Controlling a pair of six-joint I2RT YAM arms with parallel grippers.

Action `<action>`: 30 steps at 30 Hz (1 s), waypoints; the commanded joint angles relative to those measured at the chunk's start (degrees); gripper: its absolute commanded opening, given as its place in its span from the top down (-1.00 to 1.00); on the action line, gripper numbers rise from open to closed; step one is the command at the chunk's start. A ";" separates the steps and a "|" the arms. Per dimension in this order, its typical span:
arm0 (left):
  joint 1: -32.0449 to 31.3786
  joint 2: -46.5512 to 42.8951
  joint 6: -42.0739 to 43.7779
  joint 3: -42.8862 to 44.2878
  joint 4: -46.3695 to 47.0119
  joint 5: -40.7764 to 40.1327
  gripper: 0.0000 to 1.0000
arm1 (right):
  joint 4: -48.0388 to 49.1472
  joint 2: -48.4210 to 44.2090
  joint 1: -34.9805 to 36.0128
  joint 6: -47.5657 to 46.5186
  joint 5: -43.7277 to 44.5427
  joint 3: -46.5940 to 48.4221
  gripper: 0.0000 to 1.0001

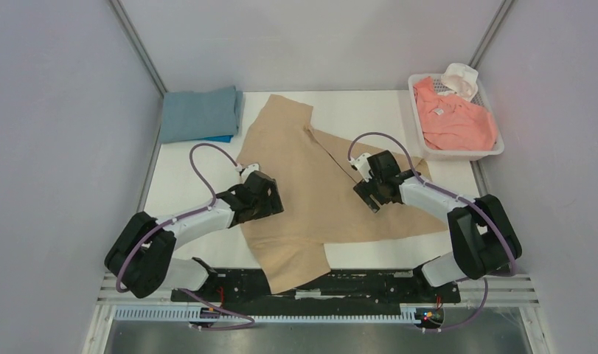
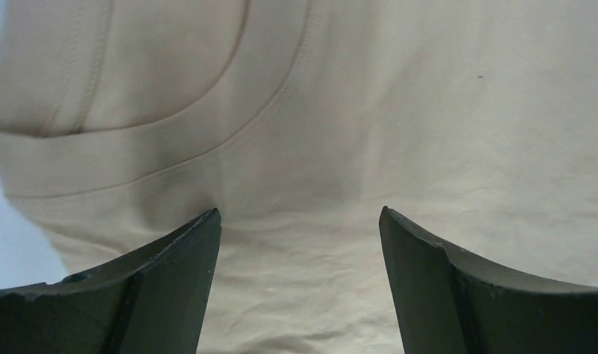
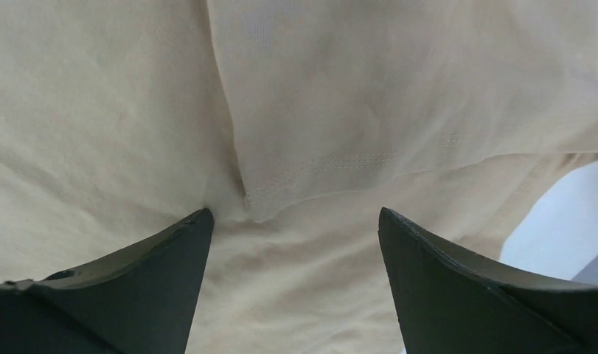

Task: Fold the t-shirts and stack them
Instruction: Flatten out the tshirt

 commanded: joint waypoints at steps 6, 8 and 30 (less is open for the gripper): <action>1.22 -4.17 -5.61 -2.02 -11.94 -13.72 -0.82 | 0.65 4.49 1.46 -4.63 1.20 3.98 -0.52; 1.35 -3.57 -4.91 -1.07 -11.70 -13.47 -0.81 | 0.10 5.71 1.94 -5.02 0.35 4.95 -0.40; 2.14 1.10 -5.09 1.58 -15.46 -20.28 -0.82 | 1.27 5.89 3.30 -7.46 -1.49 7.16 0.21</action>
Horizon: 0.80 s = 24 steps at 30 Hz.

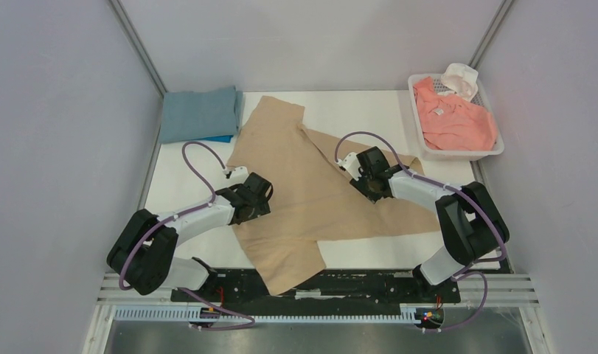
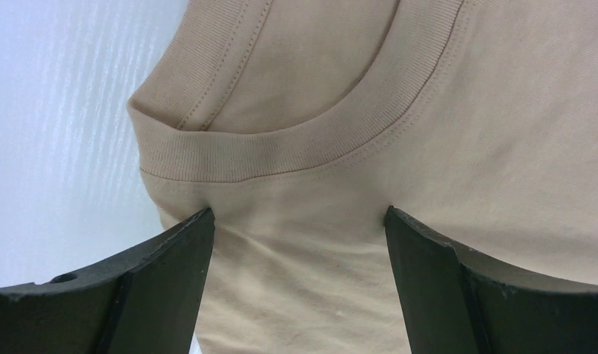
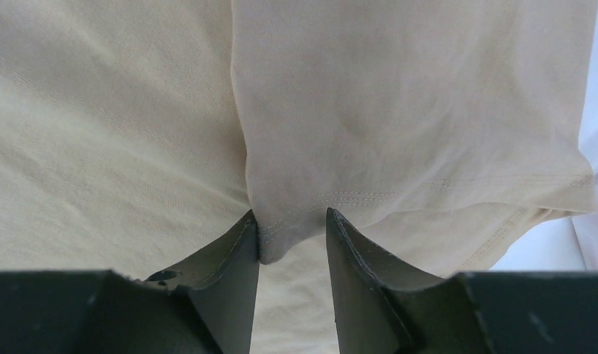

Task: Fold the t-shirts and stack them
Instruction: Flatten out the tshirt

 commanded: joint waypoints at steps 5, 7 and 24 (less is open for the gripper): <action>0.51 0.78 -1.30 0.77 -2.78 -4.26 -0.82 | 0.21 -2.75 0.32 -2.12 -4.96 2.51 0.25; 0.48 0.88 -1.30 0.78 -2.85 -4.22 -0.82 | -0.30 -3.10 0.32 -2.29 -5.97 2.57 0.38; 0.50 -0.84 -1.63 0.48 -3.54 -5.25 -0.82 | 9.91 -6.36 0.24 1.66 4.73 1.66 1.00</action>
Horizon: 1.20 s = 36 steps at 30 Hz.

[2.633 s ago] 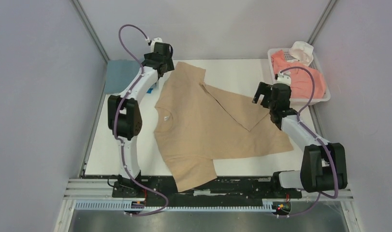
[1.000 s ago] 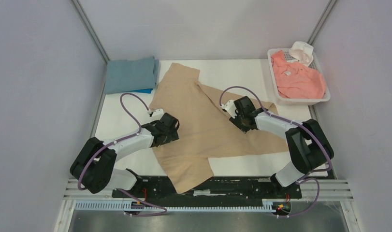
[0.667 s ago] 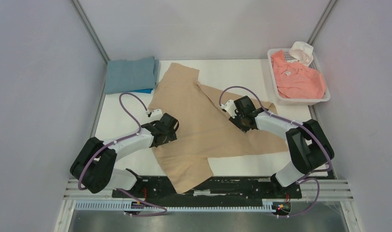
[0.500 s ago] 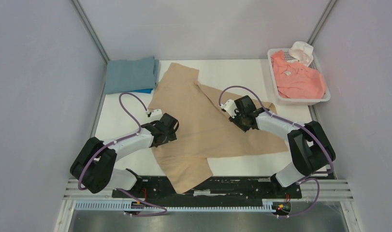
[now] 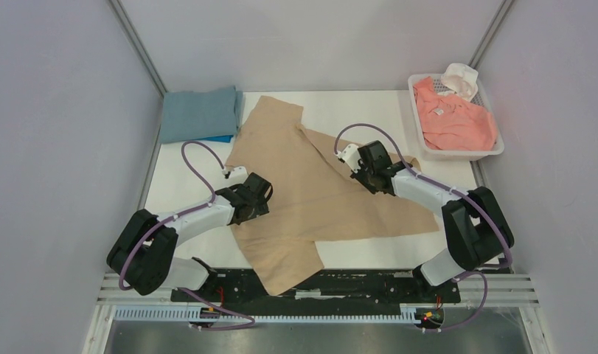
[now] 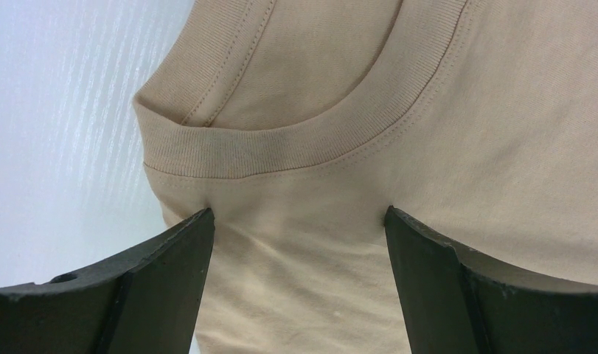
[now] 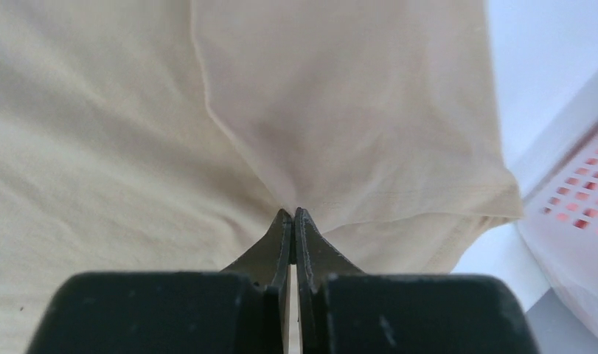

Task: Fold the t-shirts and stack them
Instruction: Flatten out the tshirt

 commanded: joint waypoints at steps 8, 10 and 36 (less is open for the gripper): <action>0.36 -1.78 -1.44 0.18 -2.36 -2.41 -0.82 | 30.35 -1.95 -1.11 1.35 20.68 0.56 1.00; 0.37 -2.02 -1.50 -0.05 -2.50 -1.87 -0.82 | 35.49 1.25 -2.76 1.09 23.26 2.42 1.00; 0.38 -5.19 0.11 5.78 -1.79 -4.40 -0.82 | 38.22 25.28 -13.03 6.05 21.21 35.90 -0.96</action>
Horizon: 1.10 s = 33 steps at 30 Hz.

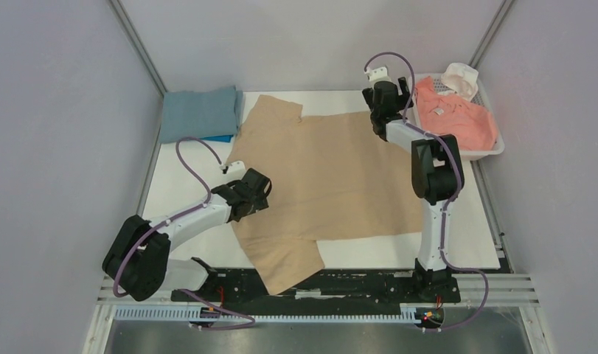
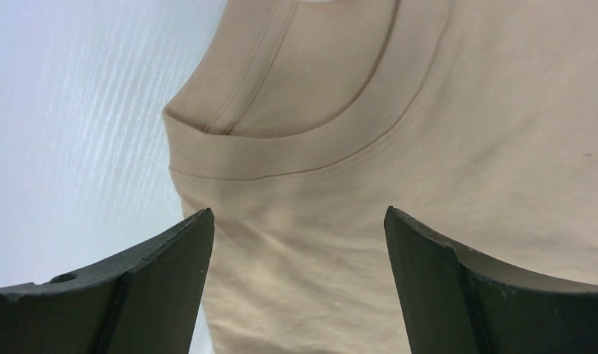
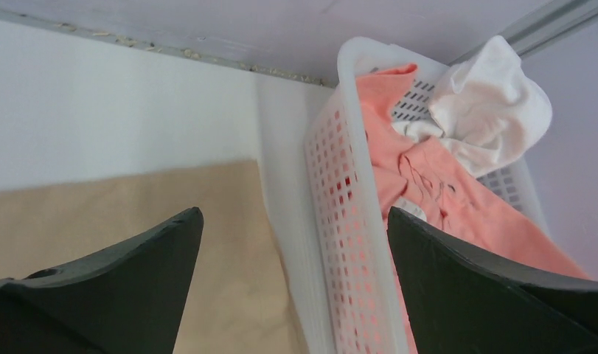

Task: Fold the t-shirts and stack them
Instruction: Flatten out the tshirt

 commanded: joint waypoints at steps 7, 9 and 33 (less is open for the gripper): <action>0.27 -5.10 2.58 6.27 4.14 4.84 -0.82 | -8.52 -42.71 4.25 26.30 -16.95 -37.32 -0.96; 0.22 -4.55 2.87 5.73 6.51 6.95 -0.83 | -7.98 -49.56 4.19 31.60 -19.01 -46.59 -0.96; 15.72 32.04 5.66 25.01 9.67 21.26 -0.81 | -1.00 -44.88 2.71 51.26 -29.32 -66.48 -0.96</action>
